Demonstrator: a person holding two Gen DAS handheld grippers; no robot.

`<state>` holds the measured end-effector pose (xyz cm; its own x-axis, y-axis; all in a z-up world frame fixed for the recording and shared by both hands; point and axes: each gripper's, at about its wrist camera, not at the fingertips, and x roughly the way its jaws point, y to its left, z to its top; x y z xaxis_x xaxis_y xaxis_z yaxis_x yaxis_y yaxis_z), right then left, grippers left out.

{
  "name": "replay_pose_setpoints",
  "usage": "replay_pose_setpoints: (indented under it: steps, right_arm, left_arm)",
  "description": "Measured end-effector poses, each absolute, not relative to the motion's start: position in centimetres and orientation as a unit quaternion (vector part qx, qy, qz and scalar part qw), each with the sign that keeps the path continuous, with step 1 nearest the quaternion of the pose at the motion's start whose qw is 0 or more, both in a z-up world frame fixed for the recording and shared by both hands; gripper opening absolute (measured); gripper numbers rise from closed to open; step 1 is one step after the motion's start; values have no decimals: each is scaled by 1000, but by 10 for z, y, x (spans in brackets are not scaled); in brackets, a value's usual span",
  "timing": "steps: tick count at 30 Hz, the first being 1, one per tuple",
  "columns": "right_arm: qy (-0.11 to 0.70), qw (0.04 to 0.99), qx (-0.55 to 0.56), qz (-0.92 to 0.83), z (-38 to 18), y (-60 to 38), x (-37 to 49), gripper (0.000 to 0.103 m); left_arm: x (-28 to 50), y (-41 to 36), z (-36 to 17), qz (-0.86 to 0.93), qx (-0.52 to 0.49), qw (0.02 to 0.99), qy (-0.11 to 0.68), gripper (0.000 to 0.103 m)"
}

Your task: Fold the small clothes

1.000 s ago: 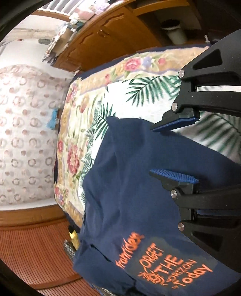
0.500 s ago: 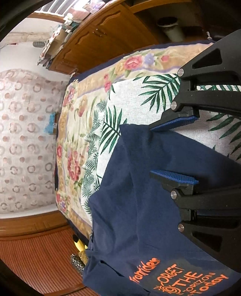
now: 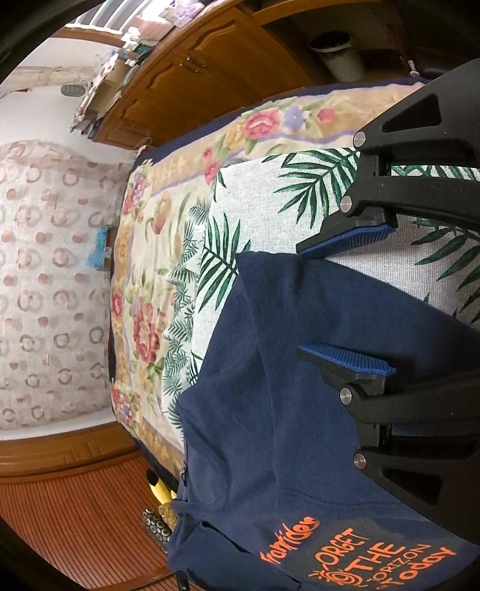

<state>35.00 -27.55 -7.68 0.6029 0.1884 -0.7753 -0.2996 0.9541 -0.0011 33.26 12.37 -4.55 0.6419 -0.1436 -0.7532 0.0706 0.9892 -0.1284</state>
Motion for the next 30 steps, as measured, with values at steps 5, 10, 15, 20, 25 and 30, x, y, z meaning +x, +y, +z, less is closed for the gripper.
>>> replay_pose_setpoints:
  steps: [5,10,15,20,25,30]
  right_arm:
    - [424,893,-65,137,-77,-276,350,49]
    - [424,893,-65,137,-77,-277,350,49]
    - [425,892,-53,145,-77,-280,350,49]
    - [428,892,-59,130,-76,-279,353,50]
    - [441,888,-54,122,-74,-277,364,50]
    - [450,883,-41,129,-73,-275,376,47]
  left_arm:
    - [338,122,-47,-57,-38,903,425,49]
    - [341,111,-45,-59,-9,903,426,3]
    - [322,83,-28,-75,36,913,398,1]
    - [300,66,-8,-93,41,924,368,1]
    - [282,57,9,-107,40,932,345,1]
    - [268,53,17,-109,39,936,333,1]
